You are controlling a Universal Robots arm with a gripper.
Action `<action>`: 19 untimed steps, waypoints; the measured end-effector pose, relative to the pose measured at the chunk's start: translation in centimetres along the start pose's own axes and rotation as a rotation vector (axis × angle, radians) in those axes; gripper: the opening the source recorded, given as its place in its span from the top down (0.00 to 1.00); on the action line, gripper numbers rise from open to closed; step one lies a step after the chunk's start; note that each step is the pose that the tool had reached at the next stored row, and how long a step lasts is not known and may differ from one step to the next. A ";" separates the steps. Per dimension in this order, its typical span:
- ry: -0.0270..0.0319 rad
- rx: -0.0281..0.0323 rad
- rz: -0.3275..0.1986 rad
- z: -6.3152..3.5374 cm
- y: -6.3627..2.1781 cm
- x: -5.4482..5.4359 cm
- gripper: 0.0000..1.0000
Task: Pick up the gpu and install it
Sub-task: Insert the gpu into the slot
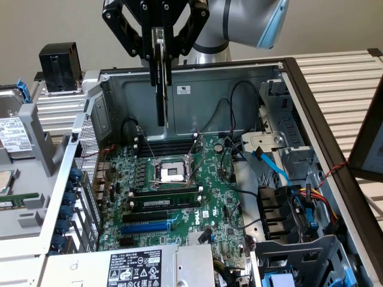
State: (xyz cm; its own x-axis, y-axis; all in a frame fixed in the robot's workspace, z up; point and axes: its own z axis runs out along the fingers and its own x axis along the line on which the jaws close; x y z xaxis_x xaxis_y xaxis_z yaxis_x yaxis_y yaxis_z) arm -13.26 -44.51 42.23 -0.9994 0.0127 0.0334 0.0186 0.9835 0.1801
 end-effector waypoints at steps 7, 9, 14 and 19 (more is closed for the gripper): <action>0.0131 0.0023 -0.072 0.01 0.00 0.0 0.73; 0.0196 0.0035 -0.108 0.01 0.00 0.0 0.73; 0.0361 0.0065 -0.198 0.03 0.00 0.0 0.73; 0.0525 0.0096 -0.287 0.05 -0.01 0.0 0.73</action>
State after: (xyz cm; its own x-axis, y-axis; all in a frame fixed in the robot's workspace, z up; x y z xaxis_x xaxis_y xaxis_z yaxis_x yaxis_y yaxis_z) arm -13.26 -44.51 42.18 -0.9607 -0.2755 0.0333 -0.2653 0.9472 0.1802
